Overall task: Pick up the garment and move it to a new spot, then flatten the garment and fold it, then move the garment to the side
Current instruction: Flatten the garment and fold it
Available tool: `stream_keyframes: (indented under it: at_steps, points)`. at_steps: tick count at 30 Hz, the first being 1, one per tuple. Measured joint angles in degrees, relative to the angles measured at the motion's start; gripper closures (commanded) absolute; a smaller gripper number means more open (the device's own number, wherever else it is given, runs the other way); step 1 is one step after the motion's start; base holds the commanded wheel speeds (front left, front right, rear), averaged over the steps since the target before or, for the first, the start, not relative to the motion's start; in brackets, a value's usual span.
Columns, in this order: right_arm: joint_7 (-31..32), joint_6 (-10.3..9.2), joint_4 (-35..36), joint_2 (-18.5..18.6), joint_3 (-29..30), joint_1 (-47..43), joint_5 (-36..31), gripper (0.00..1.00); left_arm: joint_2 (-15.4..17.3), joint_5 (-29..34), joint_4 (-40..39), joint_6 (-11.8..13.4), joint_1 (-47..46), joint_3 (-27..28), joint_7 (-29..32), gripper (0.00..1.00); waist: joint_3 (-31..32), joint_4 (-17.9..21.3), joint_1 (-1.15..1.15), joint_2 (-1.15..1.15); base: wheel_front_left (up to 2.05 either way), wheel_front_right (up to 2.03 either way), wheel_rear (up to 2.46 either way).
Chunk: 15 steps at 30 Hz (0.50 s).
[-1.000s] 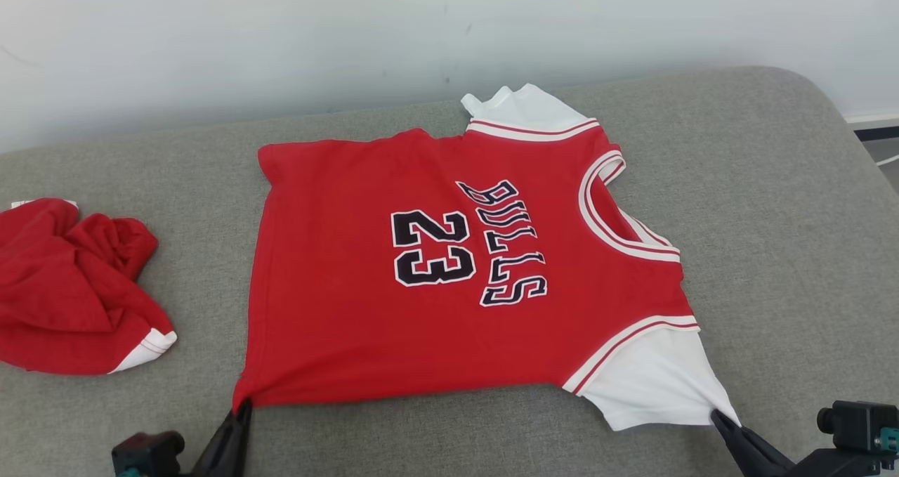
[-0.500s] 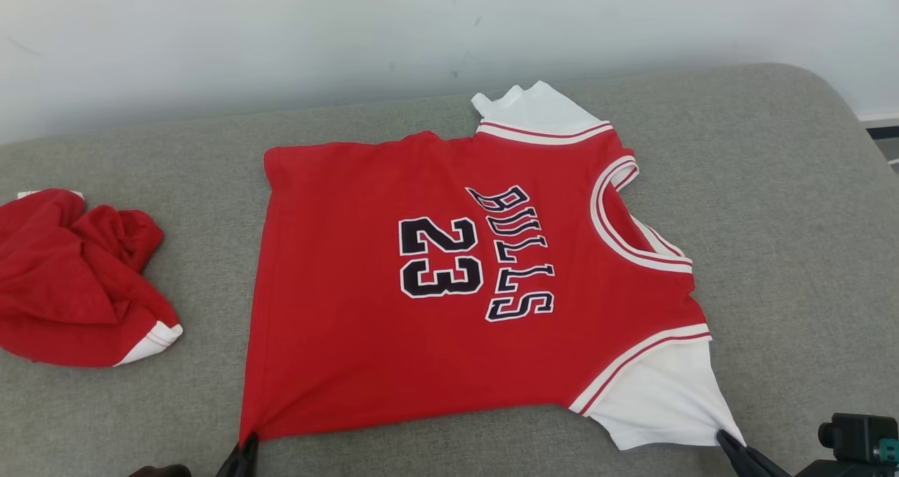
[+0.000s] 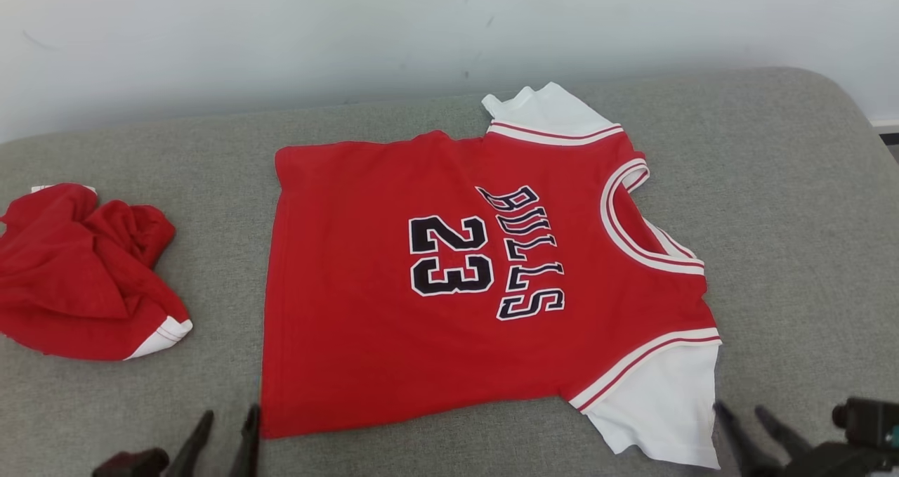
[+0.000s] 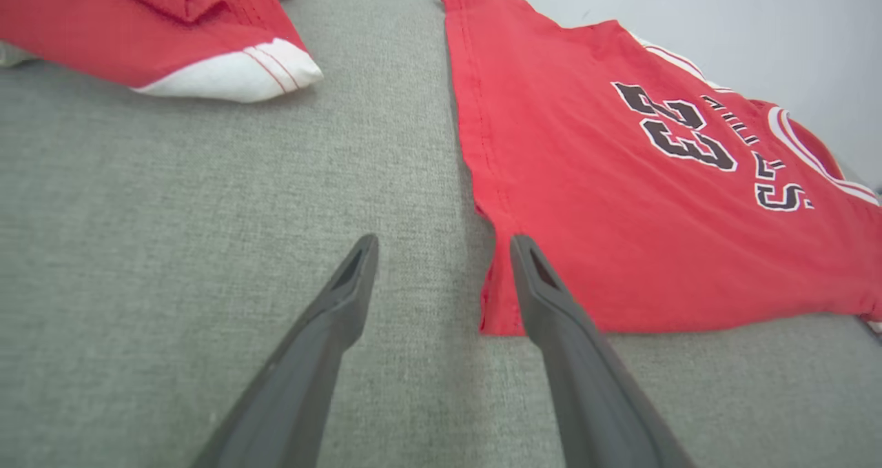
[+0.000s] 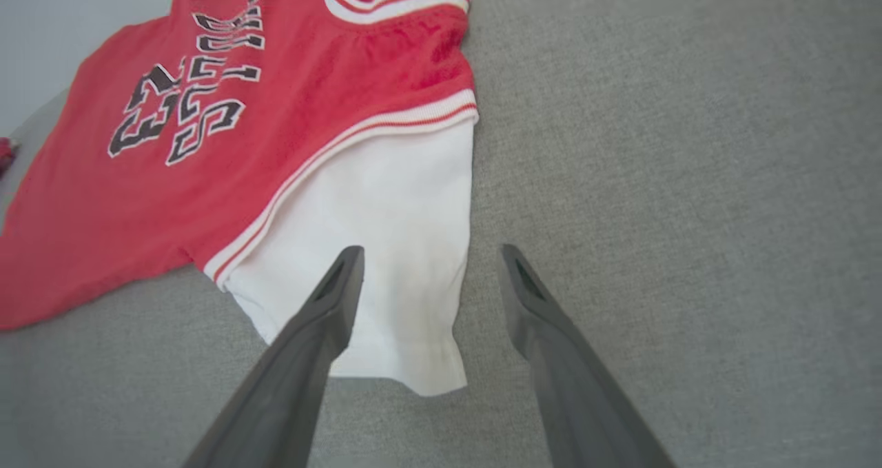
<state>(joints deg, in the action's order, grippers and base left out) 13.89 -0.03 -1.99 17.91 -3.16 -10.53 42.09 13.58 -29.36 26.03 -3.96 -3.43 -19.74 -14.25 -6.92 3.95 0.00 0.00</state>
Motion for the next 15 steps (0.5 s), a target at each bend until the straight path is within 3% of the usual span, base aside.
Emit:
stream_keyframes:
  at_steps: [7, 9, 15]
  points:
    - [-8.62, -0.92, 2.37, -2.31, 1.45, 6.09, -4.15, 0.0, 0.08, 1.22, -8.86, 1.02, -0.93, 4.03, -0.09, 0.0, 0.98, -0.47, 0.0, 0.0, 0.0, 0.0, 0.0]
    - [-11.39, -2.27, 2.33, -3.15, 1.4, 7.32, -6.57, 0.0, -0.29, 1.22, -11.41, 0.91, -1.33, 4.63, -0.09, 0.0, 1.43, -0.59, 0.0, 0.0, 0.0, 0.0, 0.0]
    - [-17.18, -3.56, 1.47, -6.64, -1.91, 9.94, -11.4, 0.0, -1.36, 3.01, -16.11, 2.29, -1.44, 6.64, -0.16, 0.0, 3.19, -0.97, 0.0, 0.0, 0.0, 0.0, 0.0]
